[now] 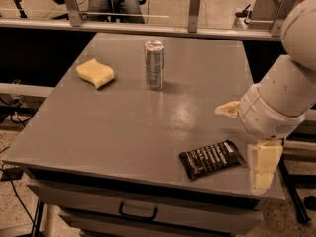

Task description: Move rxbar chocolate near redbull can

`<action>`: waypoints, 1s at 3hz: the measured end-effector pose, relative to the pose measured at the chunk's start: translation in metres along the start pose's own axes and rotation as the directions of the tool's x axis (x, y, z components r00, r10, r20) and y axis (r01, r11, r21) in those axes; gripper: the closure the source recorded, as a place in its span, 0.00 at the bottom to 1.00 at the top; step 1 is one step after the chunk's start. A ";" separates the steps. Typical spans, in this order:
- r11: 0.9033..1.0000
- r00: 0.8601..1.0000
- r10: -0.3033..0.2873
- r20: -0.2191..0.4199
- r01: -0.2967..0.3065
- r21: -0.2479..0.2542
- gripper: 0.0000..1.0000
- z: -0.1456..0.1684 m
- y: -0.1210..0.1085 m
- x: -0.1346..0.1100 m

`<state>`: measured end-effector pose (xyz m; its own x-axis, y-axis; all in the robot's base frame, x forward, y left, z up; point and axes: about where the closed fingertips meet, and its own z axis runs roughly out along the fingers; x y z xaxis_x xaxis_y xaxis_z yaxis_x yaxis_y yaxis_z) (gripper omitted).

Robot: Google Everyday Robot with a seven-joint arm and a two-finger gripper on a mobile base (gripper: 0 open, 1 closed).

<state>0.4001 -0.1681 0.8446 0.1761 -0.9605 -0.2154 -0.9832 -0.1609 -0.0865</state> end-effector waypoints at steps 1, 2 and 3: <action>1.000 1.000 0.000 -0.005 0.000 -0.019 0.02 0.010 0.004 -0.001; 1.000 1.000 -0.001 -0.006 0.001 -0.016 0.33 0.009 0.005 -0.001; 1.000 1.000 -0.002 -0.008 0.001 -0.014 0.56 0.009 0.005 -0.002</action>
Offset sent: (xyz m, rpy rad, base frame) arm -0.0032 0.0023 -0.0094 -0.0069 0.0165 0.0037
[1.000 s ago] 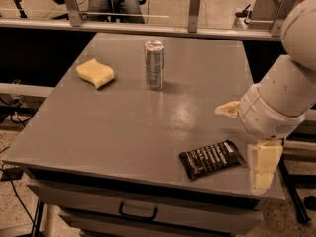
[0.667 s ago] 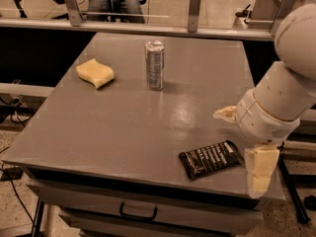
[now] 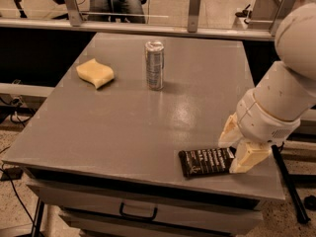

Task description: Move rxbar chocolate near redbull can

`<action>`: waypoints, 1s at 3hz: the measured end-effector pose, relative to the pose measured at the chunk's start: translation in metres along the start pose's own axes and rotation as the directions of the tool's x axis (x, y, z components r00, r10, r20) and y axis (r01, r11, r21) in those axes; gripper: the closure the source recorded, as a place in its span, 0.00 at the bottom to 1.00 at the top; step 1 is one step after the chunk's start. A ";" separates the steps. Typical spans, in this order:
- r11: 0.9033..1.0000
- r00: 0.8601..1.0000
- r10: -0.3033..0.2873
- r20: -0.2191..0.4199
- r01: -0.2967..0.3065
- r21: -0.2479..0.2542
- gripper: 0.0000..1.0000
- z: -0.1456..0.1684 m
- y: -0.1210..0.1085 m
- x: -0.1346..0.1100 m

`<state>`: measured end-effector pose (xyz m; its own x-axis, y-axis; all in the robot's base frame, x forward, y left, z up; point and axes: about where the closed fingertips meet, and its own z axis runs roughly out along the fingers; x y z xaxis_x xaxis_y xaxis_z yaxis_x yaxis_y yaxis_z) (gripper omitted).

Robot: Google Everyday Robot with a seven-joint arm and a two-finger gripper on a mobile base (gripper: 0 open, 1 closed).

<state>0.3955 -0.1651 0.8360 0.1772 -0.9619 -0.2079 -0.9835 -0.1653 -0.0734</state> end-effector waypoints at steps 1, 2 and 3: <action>1.000 1.000 -0.001 -0.002 0.001 0.005 0.79 -0.002 0.000 -0.001; 1.000 1.000 -0.001 -0.005 0.002 0.010 1.00 -0.003 0.001 -0.001; 1.000 1.000 -0.001 -0.005 0.002 0.010 1.00 -0.003 0.001 -0.001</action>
Offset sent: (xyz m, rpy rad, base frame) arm -0.0006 0.0002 0.0017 -0.0014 -0.0051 -0.0005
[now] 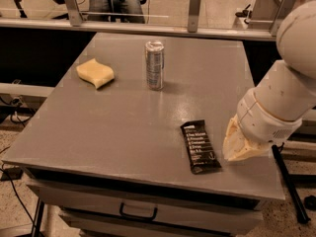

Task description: Move rxbar chocolate near redbull can

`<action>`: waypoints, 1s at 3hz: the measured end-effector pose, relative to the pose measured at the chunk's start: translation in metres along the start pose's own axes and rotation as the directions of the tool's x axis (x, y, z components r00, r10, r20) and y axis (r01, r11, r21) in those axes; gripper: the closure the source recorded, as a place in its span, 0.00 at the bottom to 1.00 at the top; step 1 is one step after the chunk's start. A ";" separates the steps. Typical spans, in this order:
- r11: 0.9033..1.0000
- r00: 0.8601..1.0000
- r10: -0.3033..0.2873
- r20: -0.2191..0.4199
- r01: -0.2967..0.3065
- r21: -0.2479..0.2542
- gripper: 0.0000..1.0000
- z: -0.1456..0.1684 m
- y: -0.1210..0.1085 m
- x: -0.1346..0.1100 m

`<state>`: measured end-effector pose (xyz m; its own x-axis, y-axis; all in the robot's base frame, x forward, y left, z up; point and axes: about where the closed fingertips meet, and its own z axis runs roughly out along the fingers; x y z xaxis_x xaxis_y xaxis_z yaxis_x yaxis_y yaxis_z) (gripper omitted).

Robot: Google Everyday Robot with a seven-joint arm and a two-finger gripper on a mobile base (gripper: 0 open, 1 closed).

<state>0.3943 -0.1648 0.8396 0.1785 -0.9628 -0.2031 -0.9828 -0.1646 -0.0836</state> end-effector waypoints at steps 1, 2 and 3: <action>1.000 1.000 -0.001 -0.002 0.001 0.004 0.83 -0.002 0.000 -0.001; 1.000 1.000 -0.009 0.009 0.008 0.012 0.60 -0.018 0.001 -0.001; 1.000 0.999 -0.009 0.045 0.009 0.017 0.30 -0.036 -0.013 -0.008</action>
Offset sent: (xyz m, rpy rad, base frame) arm -0.0036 -0.0086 0.0399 0.0312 -0.0110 0.0182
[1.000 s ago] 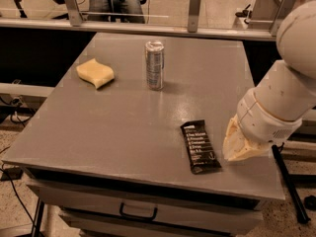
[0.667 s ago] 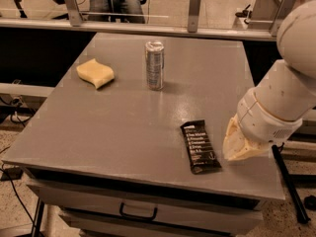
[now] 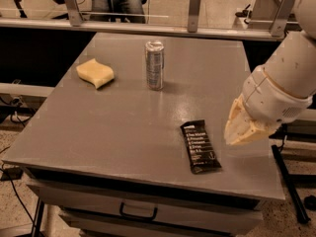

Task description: Move rxbar chocolate near redbull can

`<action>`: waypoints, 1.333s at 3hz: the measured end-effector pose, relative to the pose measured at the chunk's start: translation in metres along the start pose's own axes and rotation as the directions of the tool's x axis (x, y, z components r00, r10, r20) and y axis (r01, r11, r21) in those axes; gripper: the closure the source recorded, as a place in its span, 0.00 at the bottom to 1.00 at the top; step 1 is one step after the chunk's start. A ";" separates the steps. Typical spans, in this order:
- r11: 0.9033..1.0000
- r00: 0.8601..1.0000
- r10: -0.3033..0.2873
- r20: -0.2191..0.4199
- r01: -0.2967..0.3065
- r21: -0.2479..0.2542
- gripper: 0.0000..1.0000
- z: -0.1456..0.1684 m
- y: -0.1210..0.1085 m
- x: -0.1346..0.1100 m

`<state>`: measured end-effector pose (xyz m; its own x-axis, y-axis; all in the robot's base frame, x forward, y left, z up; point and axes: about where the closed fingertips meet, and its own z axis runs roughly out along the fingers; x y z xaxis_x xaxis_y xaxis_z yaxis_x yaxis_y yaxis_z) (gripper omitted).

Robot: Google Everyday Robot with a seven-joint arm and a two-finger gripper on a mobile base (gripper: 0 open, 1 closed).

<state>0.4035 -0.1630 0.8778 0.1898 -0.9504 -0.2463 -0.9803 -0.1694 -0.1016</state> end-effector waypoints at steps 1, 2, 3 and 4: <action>1.000 0.999 0.007 0.037 -0.007 -0.001 0.01 -0.003 -0.016 -0.007; 1.000 0.998 0.009 0.065 -0.009 0.002 0.00 0.006 -0.024 -0.010; 0.999 0.996 0.046 0.079 -0.044 -0.029 0.00 0.031 -0.030 -0.011; 0.996 0.991 0.072 0.114 -0.065 -0.060 0.00 0.056 -0.032 -0.022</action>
Offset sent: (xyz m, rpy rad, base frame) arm 0.0295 0.0221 -0.0093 0.0980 0.0175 -0.0053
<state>0.4342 -0.1223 0.8327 0.1240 -0.9244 -0.3608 -0.9921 -0.1226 -0.0269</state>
